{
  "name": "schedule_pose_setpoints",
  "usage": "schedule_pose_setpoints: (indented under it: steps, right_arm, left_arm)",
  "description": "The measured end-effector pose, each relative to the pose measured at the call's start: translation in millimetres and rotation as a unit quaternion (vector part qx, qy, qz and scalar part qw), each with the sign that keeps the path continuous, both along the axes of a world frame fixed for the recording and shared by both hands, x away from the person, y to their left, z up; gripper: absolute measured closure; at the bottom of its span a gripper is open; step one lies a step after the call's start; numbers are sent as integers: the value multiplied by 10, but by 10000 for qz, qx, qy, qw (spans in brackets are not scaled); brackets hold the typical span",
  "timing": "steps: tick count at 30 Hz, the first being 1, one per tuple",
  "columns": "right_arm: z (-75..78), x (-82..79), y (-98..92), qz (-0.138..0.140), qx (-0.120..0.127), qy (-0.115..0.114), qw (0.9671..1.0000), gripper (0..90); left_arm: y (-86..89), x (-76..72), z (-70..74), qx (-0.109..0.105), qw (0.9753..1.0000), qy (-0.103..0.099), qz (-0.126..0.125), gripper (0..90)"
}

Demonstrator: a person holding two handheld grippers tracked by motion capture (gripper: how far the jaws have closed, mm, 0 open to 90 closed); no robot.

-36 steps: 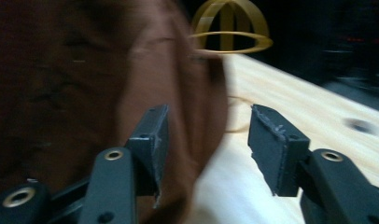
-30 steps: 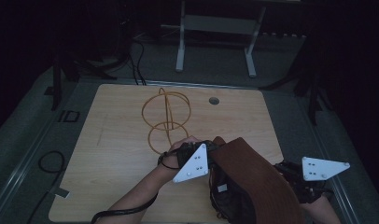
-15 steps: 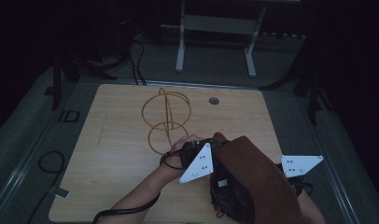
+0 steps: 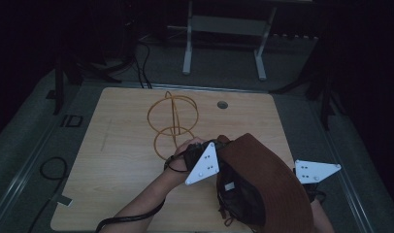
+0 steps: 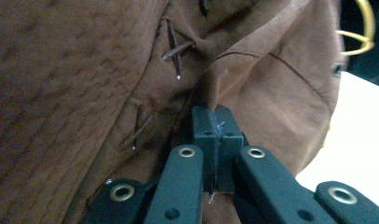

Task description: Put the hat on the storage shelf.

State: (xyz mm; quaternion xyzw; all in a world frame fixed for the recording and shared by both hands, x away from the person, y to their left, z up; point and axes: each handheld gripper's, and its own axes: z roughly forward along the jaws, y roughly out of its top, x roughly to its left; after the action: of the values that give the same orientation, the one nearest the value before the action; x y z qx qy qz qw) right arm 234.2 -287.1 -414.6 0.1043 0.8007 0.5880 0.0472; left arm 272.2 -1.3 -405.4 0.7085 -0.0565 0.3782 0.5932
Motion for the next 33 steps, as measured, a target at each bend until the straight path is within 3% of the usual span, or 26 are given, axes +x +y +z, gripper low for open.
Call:
schedule_pose_setpoints:
  steps: [3,5,9,13,14,16,19,23,25,30,33]
  right_arm:
    - [41,-8,-24,-380,3,-140,9992,900]
    - [68,7,-60,-567,89,-154,9982,900]
    - [93,35,-89,-749,222,-152,9968,900]
    - [121,50,-105,-896,271,-187,9954,900]
    - [134,48,-120,-1005,317,-217,9942,900]
    - [166,50,-155,-1079,394,-237,9931,900]
    - [213,41,-195,-1232,460,-298,9909,900]
    - [266,43,-230,-1351,538,-328,9888,900]
    - [287,35,-256,-1498,604,-355,9862,900]
    - [365,44,-343,-1682,715,-433,9822,900]
    - [434,51,-368,-1849,655,-522,9792,900]
  left_arm:
    - [36,33,1,-165,9994,67,307,718]
    - [47,61,7,-328,9973,314,577,550]
    - [69,66,7,-382,9946,359,897,524]
    - [100,87,-3,-442,9913,439,1161,344]
    - [112,90,2,-417,9906,527,1190,318]
    - [135,109,28,-303,9896,908,1072,317]
    - [147,112,40,-166,9896,1010,1011,315]
    - [154,139,46,206,9868,1313,924,219]
    - [174,148,30,338,9851,1406,931,163]
    - [244,130,-14,383,9818,1512,1081,148]
    - [286,90,-19,467,9792,1562,1207,137]
